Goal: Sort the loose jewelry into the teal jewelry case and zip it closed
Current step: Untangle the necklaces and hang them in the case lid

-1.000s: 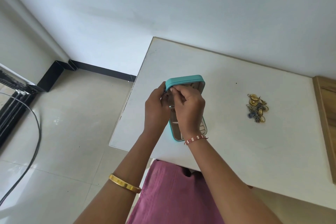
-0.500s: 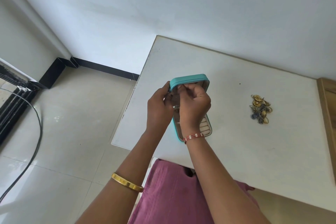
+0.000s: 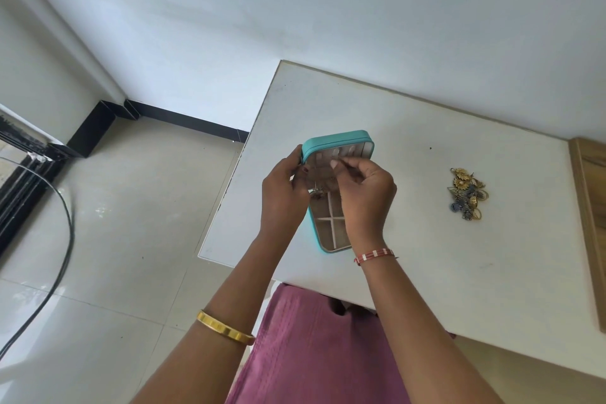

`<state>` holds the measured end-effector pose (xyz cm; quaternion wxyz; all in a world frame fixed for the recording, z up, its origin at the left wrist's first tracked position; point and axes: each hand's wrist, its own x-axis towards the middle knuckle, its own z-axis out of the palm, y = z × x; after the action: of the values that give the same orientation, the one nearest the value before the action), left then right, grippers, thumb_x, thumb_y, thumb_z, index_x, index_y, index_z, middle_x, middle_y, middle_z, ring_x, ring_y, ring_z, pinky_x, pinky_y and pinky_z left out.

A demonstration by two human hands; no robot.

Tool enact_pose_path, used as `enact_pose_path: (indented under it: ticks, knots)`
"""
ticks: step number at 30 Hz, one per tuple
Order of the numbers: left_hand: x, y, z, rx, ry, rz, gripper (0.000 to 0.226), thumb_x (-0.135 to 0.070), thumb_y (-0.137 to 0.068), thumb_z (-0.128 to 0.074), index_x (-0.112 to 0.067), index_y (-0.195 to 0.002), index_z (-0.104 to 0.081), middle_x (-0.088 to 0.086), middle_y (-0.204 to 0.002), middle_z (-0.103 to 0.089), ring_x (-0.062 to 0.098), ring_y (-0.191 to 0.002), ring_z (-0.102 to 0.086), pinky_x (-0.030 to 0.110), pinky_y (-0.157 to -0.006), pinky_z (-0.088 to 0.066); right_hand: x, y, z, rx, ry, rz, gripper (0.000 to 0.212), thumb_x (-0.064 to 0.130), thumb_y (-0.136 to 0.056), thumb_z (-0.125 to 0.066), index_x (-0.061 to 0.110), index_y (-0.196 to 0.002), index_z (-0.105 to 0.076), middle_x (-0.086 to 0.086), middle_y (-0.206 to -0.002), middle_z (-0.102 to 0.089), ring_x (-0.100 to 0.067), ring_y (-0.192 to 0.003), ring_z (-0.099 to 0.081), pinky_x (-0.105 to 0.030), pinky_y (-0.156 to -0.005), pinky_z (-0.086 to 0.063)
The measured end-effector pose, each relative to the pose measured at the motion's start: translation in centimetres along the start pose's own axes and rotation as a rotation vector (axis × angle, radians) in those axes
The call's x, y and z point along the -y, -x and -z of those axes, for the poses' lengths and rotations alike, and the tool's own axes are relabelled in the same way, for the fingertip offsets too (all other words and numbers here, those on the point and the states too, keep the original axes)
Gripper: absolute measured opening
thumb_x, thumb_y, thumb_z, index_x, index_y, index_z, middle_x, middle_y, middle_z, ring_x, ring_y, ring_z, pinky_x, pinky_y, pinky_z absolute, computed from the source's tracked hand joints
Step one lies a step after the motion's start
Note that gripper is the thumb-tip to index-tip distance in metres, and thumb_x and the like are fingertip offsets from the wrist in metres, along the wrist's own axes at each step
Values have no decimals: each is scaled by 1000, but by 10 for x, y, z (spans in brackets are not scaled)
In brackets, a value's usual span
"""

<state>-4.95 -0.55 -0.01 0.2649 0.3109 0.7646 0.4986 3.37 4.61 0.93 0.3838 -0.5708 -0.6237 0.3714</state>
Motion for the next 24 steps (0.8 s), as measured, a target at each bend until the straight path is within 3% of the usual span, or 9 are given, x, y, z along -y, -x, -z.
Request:
enact_pose_path:
  ticks: [2,7,11,15,18,24]
  knots:
    - [0,0,0,-4,6,3,43,3,-91,-42,-17,-127,-56,-7,-100,-60,11,-89,-54,-6,-69,-35,-5,2,8,-21,25,36,14,12,-82,-68,5,-93,-73,-2,-84,-70,-2,-66,-57,0,-64,-42]
    - [-2,1,-1,-12,20,5,42,2,-92,-43,-17,-128,-55,-11,-102,-58,8,-91,-54,-7,-70,-34,-20,12,24,5,90,61,11,6,-83,-65,5,-91,-72,-7,-86,-71,-8,-68,-58,-2,-64,-42]
    - [-2,0,0,-10,24,22,43,1,-92,-43,-18,-128,-54,-9,-102,-60,9,-91,-55,-7,-70,-35,-29,18,22,110,225,155,10,7,-80,-66,8,-87,-72,-7,-84,-71,-20,-73,-61,-25,-67,-50]
    - [-2,-3,1,0,41,38,44,2,-91,-43,-18,-128,-55,-12,-103,-59,7,-89,-56,-7,-70,-37,-31,18,12,219,540,344,14,14,-75,-72,8,-88,-70,-8,-87,-68,-28,-83,-59,-31,-61,-49]
    - [-2,-5,1,-7,35,39,44,1,-91,-42,-19,-128,-55,-14,-102,-58,7,-91,-56,-6,-71,-37,-30,15,5,204,707,487,24,16,-62,-83,9,-80,-69,-8,-77,-68,-26,-70,-62,-27,-50,-50]
    - [-2,-4,0,-4,46,44,43,2,-91,-43,-17,-128,-55,-12,-102,-58,3,-87,-56,-7,-69,-37,-33,7,-7,185,846,574,34,11,-56,-84,8,-84,-64,-11,-75,-67,-27,-64,-63,-29,-48,-53]
